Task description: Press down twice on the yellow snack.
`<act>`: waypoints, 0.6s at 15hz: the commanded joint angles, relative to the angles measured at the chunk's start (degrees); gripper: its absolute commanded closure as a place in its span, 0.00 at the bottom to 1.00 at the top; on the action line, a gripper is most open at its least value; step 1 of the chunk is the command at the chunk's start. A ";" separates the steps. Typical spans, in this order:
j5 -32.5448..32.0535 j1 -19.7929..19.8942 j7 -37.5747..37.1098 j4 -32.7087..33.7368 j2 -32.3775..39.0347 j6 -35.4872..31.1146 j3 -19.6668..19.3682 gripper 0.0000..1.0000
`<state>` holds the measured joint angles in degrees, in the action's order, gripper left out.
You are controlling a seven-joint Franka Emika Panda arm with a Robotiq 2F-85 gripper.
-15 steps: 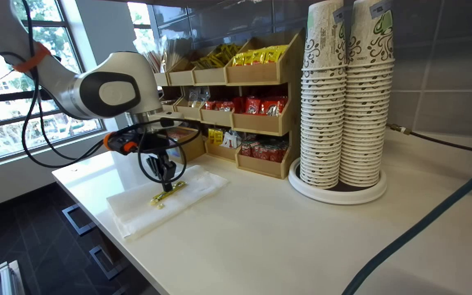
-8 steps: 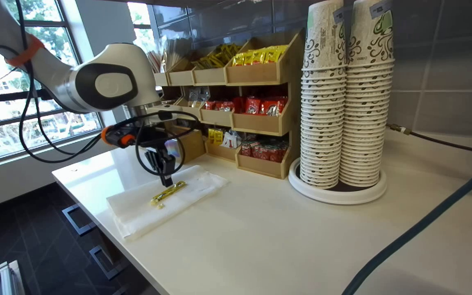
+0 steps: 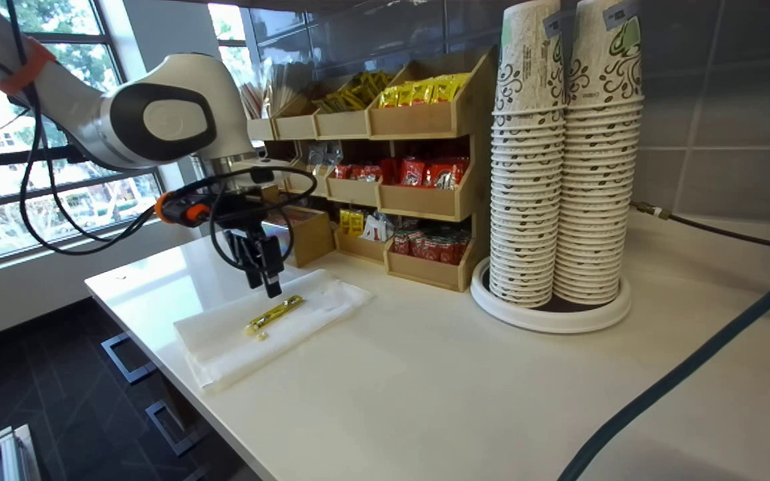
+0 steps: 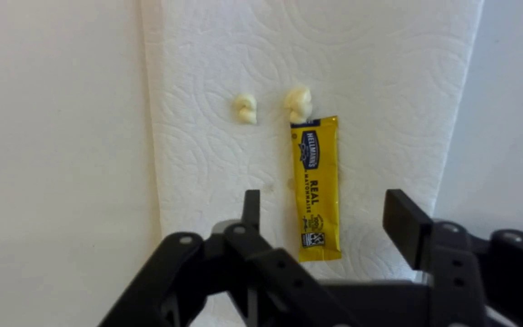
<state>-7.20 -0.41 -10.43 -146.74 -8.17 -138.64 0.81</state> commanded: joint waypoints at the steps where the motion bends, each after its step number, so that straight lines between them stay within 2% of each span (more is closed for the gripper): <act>1: 0.85 0.04 0.03 0.05 -2.81 3.58 0.66 0.01; 9: 1.26 0.09 -0.01 0.45 -5.85 7.75 0.84 0.00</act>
<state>-7.20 -0.42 -10.45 -146.63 -11.82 -133.87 1.09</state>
